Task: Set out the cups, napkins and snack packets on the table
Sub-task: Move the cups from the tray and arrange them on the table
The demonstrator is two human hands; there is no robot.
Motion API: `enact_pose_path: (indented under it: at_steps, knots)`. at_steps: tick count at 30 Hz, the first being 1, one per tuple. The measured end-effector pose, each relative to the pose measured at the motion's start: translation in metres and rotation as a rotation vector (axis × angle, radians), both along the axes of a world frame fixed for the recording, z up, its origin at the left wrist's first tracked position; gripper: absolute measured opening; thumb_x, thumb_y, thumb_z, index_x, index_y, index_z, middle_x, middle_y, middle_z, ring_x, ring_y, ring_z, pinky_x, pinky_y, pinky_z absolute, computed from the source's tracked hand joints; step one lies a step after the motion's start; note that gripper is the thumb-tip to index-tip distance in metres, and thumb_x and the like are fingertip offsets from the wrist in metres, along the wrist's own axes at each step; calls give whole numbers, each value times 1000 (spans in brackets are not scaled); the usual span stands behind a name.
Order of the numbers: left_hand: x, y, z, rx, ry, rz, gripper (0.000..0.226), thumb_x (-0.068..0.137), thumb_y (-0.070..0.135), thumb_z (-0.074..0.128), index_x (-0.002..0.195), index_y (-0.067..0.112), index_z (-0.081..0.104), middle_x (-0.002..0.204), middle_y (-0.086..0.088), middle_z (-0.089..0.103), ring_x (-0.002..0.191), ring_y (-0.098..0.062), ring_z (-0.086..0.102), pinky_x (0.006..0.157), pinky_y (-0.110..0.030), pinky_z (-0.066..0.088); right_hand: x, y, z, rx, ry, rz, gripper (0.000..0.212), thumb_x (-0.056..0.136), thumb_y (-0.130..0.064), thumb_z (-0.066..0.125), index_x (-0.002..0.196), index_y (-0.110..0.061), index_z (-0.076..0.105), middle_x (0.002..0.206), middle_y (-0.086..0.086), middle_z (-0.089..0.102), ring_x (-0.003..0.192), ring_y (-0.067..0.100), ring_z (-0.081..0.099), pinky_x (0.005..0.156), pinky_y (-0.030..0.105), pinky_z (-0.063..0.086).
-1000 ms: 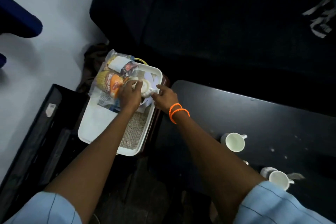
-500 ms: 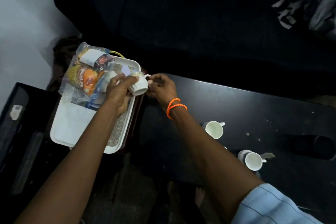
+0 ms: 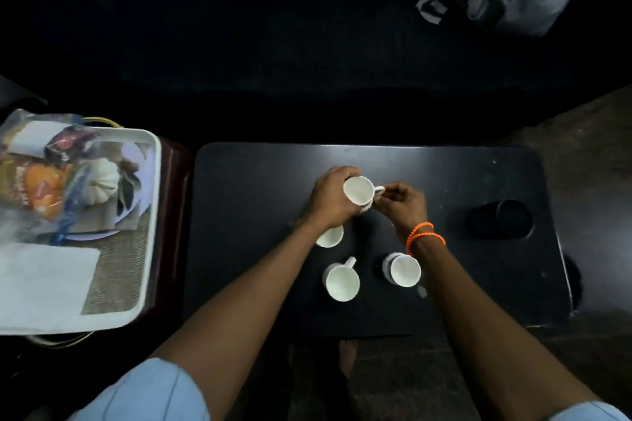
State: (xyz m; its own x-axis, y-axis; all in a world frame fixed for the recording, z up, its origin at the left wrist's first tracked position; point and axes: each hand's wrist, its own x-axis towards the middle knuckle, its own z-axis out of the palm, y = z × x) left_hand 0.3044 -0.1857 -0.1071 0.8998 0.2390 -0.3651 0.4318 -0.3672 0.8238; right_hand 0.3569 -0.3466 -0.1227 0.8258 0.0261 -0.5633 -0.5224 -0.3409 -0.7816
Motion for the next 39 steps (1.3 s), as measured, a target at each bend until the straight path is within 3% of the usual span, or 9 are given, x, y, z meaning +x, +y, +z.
enact_pose_path:
  at_steps: [4,8,13,17,22,26,31,35,39]
  knots:
    - [4,-45,-21,145,-28,-176,62,70,23,89,127,24,65,130,2,68,117,-25,65,96,-32,49,-4,-47,-12,-242,-31,13,21,73,9,78,79,-9,70,80,14,70,74,20,61,72,38,53]
    - [1,-63,-35,262,-65,-290,60,75,9,79,130,25,62,134,5,65,120,-26,63,97,-36,50,-11,-66,-25,-424,-38,28,15,67,-8,85,74,-16,76,73,6,74,69,13,62,75,32,54]
    - [1,-77,-42,328,-139,-398,75,72,-7,67,142,19,55,143,-1,59,132,-27,55,109,-41,43,-13,-72,-33,-518,-76,88,11,71,-5,78,79,-13,78,78,12,76,73,17,64,77,35,56]
    - [-19,-79,-36,377,-158,-297,77,70,2,72,142,23,54,142,4,56,132,-21,50,105,-32,35,-21,-85,-29,-466,-82,108,24,74,1,72,94,-10,76,91,11,78,87,24,72,88,39,58]
    - [-81,-91,-24,473,-235,21,44,81,23,72,125,20,64,118,0,62,110,-25,58,97,-38,45,-53,-102,-18,-462,-185,51,20,77,-11,69,97,-12,75,92,8,77,84,25,72,83,35,58]
    - [-133,-105,-23,542,-3,161,45,80,45,72,120,27,60,114,3,57,107,-24,55,89,-43,46,-80,-104,-6,-427,-339,213,27,70,-21,70,95,-12,76,96,5,76,88,22,71,80,22,49]
    - [-155,-119,-15,578,324,157,74,69,66,75,125,23,55,118,-2,53,109,-28,52,85,-46,50,-97,-105,-2,-544,-350,555,53,60,-34,74,110,-17,69,117,4,68,110,30,64,93,45,49]
    - [-151,-121,-9,496,463,172,75,71,56,81,127,20,46,124,-7,47,116,-31,51,79,-46,54,-103,-110,-7,-667,-293,768,77,55,-23,81,130,-21,59,138,5,55,127,31,52,100,44,38]
    - [-148,-116,-7,459,478,90,67,76,40,81,129,21,45,127,-6,43,117,-31,53,76,-45,54,-103,-113,-11,-736,-337,822,75,56,-12,76,128,-23,60,133,6,57,120,34,55,96,41,38]
